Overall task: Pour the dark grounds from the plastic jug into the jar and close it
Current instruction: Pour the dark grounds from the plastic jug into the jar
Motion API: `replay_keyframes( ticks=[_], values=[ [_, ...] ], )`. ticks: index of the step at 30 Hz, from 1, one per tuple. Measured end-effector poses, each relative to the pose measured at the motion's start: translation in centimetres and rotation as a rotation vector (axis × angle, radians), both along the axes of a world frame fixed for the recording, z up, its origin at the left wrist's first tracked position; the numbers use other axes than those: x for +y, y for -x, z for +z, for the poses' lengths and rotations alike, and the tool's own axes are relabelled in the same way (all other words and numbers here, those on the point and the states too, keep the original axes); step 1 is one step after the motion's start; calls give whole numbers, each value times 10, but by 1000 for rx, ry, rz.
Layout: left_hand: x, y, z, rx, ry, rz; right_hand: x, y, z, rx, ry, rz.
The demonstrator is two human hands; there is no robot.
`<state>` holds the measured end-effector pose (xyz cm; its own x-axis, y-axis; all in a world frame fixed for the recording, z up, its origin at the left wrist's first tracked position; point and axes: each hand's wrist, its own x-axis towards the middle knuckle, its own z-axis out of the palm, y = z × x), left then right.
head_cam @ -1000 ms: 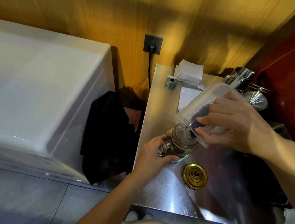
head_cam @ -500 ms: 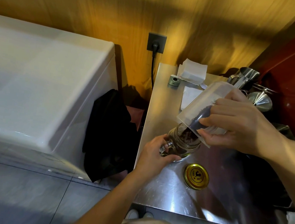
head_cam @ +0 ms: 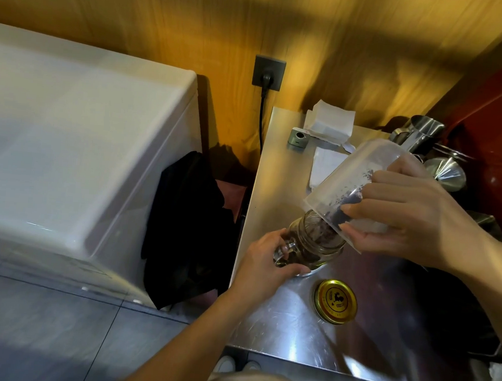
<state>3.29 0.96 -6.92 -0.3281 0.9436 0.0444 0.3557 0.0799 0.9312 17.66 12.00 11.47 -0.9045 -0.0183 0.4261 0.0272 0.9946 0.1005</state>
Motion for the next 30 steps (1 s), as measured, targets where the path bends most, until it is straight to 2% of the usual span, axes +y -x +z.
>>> replay_keyframes(
  ticks=[30],
  values=[
    [1,0,4,25,25,0,-14,-6,-8,-18,-184,27]
  ],
)
